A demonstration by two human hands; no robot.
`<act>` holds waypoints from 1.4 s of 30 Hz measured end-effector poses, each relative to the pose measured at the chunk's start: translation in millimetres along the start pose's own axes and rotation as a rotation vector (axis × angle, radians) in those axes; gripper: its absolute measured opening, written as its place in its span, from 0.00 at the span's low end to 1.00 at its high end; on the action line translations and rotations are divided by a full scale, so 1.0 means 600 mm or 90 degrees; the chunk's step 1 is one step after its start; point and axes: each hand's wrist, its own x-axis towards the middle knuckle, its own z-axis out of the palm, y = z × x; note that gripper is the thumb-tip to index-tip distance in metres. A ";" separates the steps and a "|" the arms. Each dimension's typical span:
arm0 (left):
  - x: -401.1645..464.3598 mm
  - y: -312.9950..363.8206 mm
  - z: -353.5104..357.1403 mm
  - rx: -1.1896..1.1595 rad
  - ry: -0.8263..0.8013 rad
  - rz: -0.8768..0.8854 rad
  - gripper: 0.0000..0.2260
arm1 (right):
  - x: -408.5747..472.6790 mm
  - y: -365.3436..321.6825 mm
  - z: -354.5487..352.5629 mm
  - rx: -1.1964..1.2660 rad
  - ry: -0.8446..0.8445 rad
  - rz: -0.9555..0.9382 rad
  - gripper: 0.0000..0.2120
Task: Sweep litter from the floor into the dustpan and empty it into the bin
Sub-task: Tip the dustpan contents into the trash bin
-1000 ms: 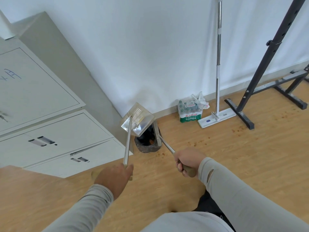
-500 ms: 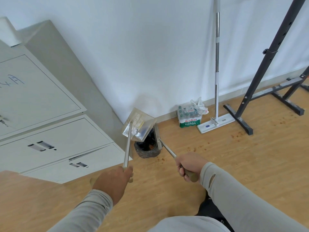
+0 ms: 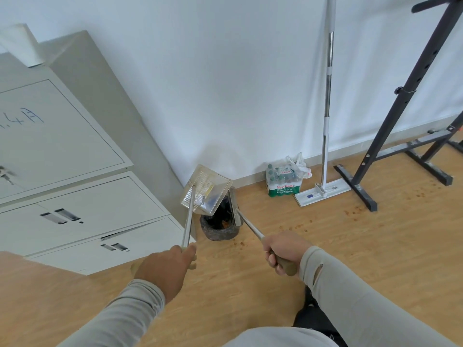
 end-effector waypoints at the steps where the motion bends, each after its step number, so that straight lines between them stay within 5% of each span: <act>1: 0.001 -0.003 -0.001 0.003 0.000 -0.004 0.26 | 0.000 0.000 0.000 0.002 0.001 0.000 0.04; 17: 0.002 -0.014 0.013 -0.017 0.060 0.021 0.25 | 0.006 -0.010 0.003 0.001 -0.001 0.005 0.03; 24: -0.006 -0.041 0.024 0.040 0.097 0.135 0.35 | 0.007 -0.014 0.012 0.028 -0.001 0.035 0.04; 34: -0.004 -0.037 0.002 0.033 0.076 0.067 0.30 | 0.009 -0.017 0.011 0.022 0.009 0.019 0.04; 38: 0.005 -0.037 -0.015 -0.076 0.082 -0.013 0.19 | 0.001 -0.022 0.009 0.019 0.008 0.012 0.04; 42: 0.017 -0.052 -0.039 -0.200 0.113 -0.110 0.19 | -0.006 -0.032 0.002 -0.005 0.013 0.008 0.03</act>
